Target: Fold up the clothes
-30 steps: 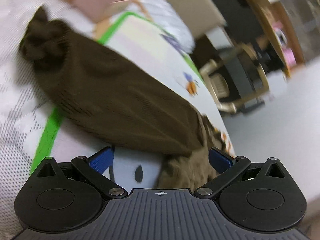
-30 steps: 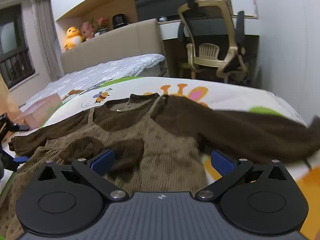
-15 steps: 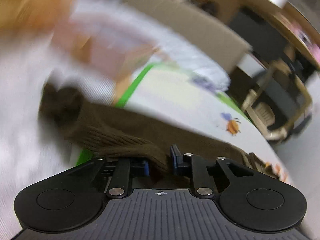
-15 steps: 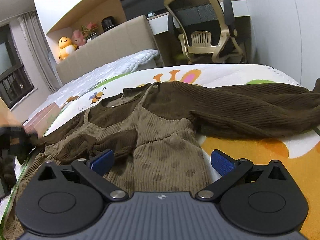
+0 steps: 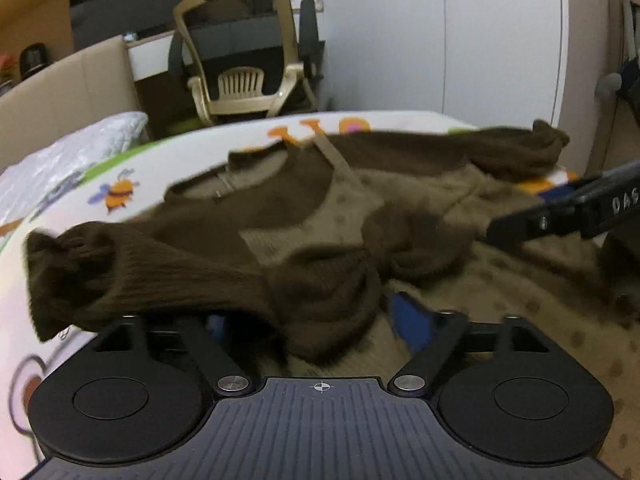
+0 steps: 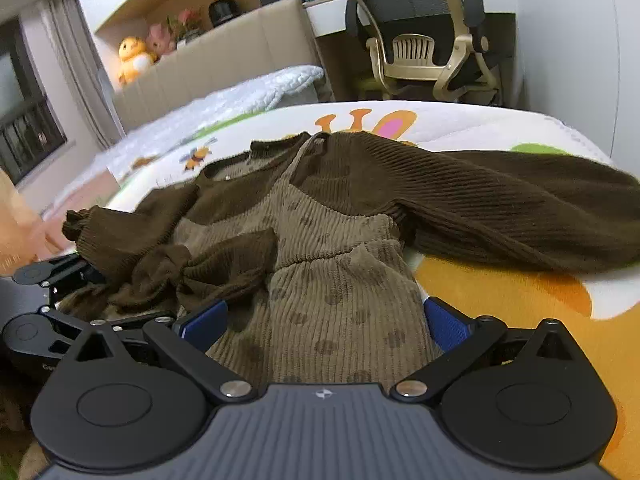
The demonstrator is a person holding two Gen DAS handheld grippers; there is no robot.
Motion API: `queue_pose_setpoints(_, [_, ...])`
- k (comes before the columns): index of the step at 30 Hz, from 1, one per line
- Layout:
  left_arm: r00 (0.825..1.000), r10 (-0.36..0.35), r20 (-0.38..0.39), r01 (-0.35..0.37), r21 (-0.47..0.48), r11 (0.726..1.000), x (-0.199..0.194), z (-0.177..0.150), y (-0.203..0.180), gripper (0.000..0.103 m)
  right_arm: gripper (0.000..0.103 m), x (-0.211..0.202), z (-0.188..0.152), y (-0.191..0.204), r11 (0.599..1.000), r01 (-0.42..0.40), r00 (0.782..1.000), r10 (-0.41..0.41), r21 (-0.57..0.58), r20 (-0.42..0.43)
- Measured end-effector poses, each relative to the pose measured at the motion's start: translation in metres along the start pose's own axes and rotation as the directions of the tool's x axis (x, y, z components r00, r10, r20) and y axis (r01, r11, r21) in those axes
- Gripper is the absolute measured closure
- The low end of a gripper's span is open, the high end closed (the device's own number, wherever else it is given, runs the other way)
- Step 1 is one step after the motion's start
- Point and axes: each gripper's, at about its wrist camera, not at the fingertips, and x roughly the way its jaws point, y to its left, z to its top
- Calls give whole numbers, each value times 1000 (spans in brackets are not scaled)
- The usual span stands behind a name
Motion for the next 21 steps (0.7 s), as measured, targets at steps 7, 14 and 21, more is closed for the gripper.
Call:
queue_pose_setpoints(7, [1000, -1, 20, 4, -139, 990, -15, -7, 21, 8, 0, 9, -1, 20, 985, 98, 994, -104, -139, -34])
queue_pose_setpoints(14, [999, 10, 51, 3, -262, 965, -36, 2, 40, 7, 0, 8, -3, 17, 983, 141, 990, -143, -117, -13])
queue_pose_setpoints(21, [993, 109, 39, -90, -332, 939, -53, 4, 61, 7, 0, 13, -1, 22, 975, 164, 984, -172, -150, -37])
